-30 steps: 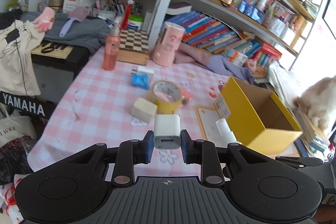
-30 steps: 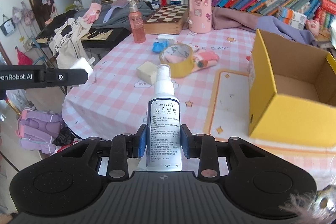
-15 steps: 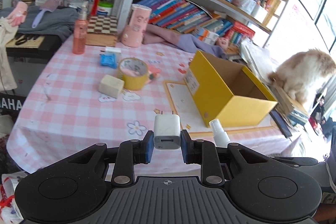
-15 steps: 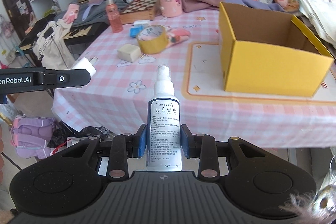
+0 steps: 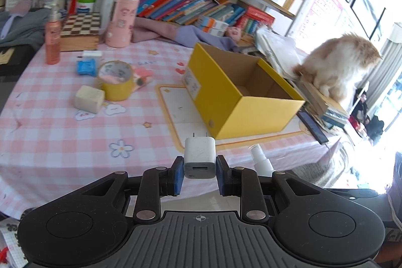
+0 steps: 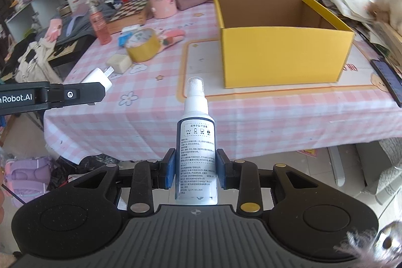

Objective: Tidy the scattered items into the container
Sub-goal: 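Carry the charger plug and spray bottle over the yellow box with both grippers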

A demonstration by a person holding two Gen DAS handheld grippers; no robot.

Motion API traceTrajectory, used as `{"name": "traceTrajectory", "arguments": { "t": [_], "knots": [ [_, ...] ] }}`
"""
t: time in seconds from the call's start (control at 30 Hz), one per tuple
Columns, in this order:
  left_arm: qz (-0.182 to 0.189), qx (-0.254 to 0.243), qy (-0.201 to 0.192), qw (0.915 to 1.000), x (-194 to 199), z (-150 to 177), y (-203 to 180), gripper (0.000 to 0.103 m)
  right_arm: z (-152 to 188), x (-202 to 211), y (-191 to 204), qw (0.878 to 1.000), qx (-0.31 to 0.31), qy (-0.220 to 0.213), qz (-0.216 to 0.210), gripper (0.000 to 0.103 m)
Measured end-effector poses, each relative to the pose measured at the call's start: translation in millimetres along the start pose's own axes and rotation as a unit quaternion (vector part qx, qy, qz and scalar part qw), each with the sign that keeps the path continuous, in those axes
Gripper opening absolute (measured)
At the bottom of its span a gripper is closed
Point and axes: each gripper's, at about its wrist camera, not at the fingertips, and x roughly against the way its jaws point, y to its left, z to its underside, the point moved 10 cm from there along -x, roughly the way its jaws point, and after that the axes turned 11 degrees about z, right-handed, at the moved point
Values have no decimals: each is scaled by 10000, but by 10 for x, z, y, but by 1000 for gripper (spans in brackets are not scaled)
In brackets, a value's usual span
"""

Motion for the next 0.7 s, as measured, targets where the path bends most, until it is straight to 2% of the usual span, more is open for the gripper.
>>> {"name": "traceTrajectory", "arguments": {
  "t": [0.7],
  "knots": [
    [354, -229, 66, 9991, -372, -194, -299, 25, -123, -10, -447, 9990, -251, -10, 376, 31]
  ]
}}
